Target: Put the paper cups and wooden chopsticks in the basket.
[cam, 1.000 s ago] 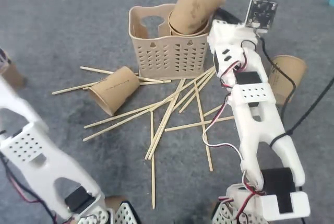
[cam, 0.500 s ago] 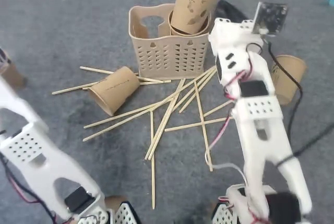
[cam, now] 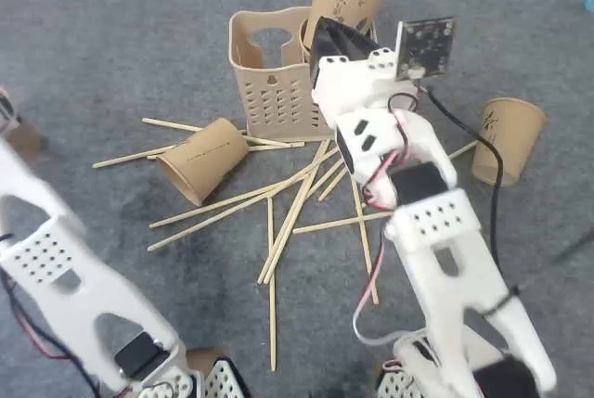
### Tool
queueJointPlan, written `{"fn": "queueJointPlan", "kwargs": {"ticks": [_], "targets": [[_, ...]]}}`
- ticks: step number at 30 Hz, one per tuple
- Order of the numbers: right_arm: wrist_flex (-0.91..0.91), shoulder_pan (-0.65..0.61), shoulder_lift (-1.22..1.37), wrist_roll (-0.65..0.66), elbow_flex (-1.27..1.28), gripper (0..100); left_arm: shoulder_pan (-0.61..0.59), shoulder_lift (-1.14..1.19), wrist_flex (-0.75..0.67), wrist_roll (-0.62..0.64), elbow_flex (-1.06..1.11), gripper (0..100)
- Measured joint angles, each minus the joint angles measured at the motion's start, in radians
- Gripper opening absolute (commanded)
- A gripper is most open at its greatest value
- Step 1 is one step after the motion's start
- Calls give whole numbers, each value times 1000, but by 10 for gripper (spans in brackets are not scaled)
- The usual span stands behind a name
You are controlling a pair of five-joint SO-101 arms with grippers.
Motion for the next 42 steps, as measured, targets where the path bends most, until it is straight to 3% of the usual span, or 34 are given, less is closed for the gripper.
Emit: {"fn": "queueJointPlan", "kwargs": {"ticks": [6,42], "targets": [[-26,-3,130,2,2,8,-44,23,-41,5,12,182],[-58,12,193,3,14,8,-41,48,-41,-18,14,182]]}}
